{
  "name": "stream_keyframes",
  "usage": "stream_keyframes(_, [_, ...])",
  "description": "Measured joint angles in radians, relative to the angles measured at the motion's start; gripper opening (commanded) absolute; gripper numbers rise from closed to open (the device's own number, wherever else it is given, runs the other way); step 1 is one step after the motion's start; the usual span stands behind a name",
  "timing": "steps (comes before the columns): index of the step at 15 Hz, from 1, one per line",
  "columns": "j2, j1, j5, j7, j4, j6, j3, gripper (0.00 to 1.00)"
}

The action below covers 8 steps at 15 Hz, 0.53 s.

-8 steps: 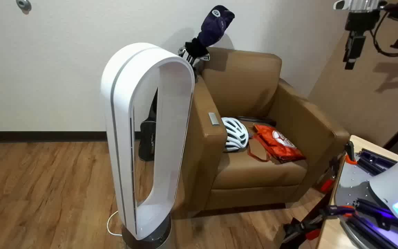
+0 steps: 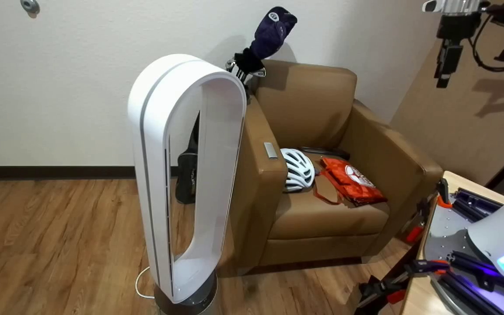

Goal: Take the object on the right arm of the sofa and place it on the left arm

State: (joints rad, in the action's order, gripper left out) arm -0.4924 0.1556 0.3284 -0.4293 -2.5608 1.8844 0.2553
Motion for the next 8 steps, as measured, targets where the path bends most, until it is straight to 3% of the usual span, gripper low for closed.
stream_keyframes(3, [0.002,-0.006,-0.038,0.012,-0.014,0.108,0.0,1.0])
stream_keyframes(8, [0.069,-0.069,-0.219,0.067,-0.057,0.362,-0.007,1.0])
